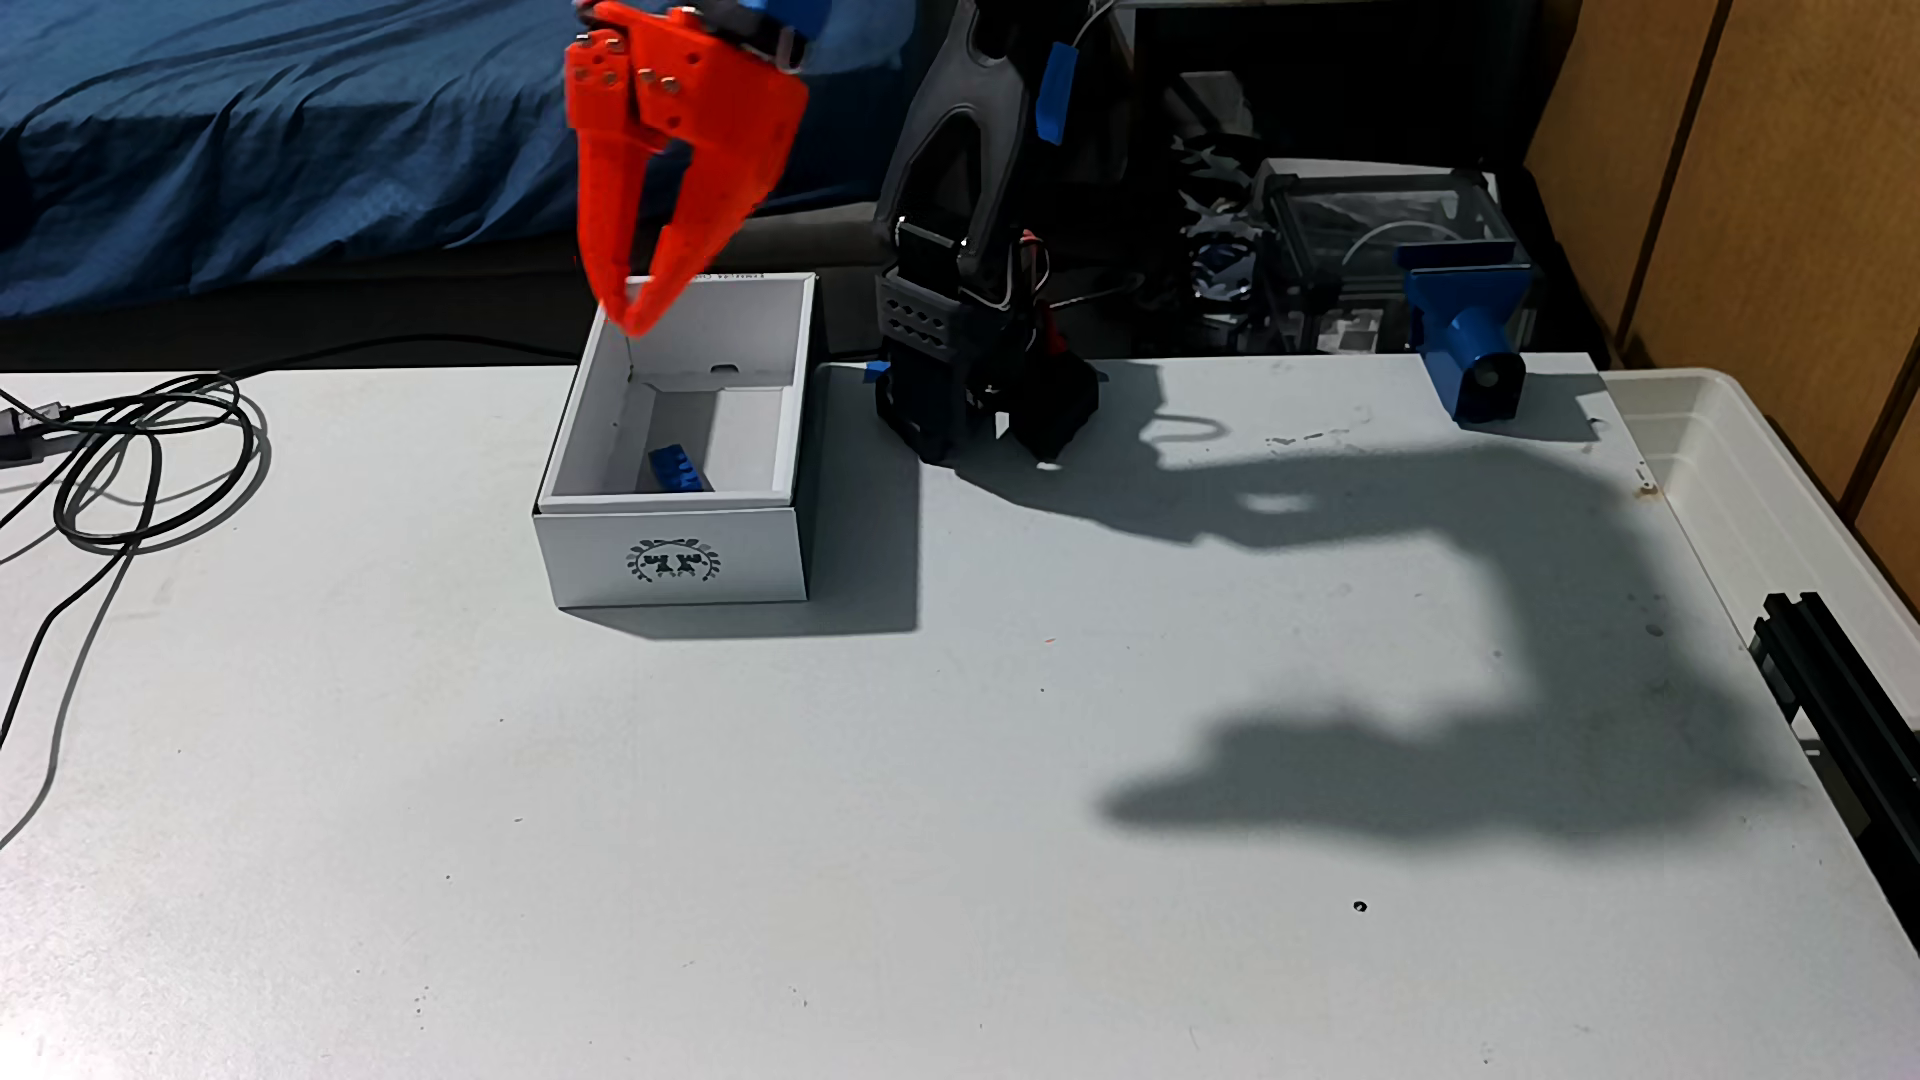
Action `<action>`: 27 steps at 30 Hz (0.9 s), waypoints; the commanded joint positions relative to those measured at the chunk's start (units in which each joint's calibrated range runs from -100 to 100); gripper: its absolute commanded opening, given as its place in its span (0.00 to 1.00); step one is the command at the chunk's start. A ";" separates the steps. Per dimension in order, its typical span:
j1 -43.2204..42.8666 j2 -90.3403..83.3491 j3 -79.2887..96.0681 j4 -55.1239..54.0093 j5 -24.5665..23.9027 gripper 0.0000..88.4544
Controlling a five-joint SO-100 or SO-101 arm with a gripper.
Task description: Grab the blue brick and place in box
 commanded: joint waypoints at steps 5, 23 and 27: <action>-9.64 -12.09 17.41 -10.46 -4.33 0.02; -19.96 -48.46 69.23 -42.17 20.08 0.01; -22.93 -56.74 75.53 -42.17 25.50 0.01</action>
